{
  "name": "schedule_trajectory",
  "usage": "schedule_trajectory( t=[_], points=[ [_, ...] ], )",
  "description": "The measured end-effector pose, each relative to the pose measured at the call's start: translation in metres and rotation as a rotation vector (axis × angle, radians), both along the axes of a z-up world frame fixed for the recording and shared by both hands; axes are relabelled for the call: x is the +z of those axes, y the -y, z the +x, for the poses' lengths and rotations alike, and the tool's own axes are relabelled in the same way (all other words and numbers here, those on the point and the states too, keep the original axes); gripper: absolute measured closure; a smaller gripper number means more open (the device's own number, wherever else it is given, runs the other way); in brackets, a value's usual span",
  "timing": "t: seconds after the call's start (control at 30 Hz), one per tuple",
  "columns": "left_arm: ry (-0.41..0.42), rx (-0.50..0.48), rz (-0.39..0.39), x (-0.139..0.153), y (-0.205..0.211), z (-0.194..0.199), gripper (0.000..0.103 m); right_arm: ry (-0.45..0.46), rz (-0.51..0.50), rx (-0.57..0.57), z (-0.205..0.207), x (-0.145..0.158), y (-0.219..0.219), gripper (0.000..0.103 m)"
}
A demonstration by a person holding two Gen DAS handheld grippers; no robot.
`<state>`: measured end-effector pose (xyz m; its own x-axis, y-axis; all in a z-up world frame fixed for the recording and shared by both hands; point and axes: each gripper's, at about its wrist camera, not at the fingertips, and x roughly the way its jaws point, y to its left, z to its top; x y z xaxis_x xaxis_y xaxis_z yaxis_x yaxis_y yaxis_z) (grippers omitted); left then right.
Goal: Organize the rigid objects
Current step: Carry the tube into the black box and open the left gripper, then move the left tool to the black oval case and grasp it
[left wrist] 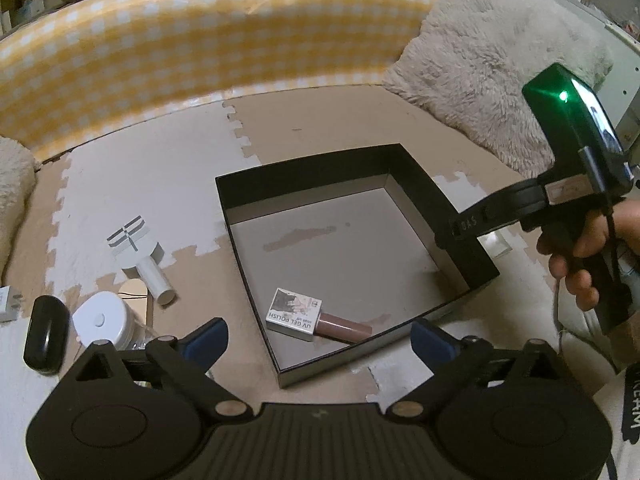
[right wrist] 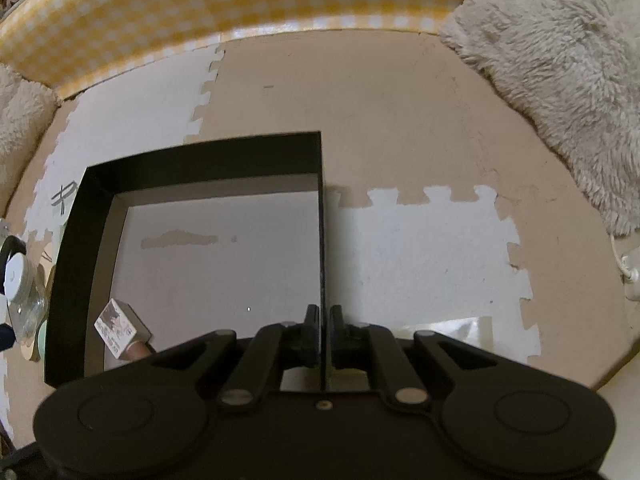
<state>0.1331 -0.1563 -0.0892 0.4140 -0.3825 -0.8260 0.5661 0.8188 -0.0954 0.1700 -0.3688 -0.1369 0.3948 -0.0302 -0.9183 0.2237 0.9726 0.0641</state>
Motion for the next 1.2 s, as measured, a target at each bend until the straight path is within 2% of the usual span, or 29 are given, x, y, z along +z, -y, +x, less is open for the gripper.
schedule_trajectory(
  t=[0.2,0.4,0.8,0.97,1.07,1.2],
  points=[
    [0.007,0.015,-0.01,0.005,-0.004,0.0,0.001,-0.001,-0.018,0.016,0.001,0.0,-0.003,0.1],
    [0.055,0.044,-0.028,0.015,-0.019,0.004,0.0,0.0,-0.019,0.016,-0.001,0.001,-0.003,0.1],
    [0.162,0.178,-0.048,0.046,-0.084,0.042,0.0,0.002,-0.015,0.011,0.0,0.001,-0.004,0.1],
    [0.232,0.229,0.022,0.038,-0.115,0.066,0.0,0.002,-0.013,0.009,0.0,0.001,-0.003,0.1],
    [0.21,0.164,0.001,0.025,-0.136,0.082,0.0,0.002,-0.004,0.004,0.0,0.001,-0.002,0.1],
    [0.161,0.218,0.008,0.01,-0.158,0.101,0.0,0.001,-0.009,0.006,0.0,0.001,-0.003,0.1]
  ],
)
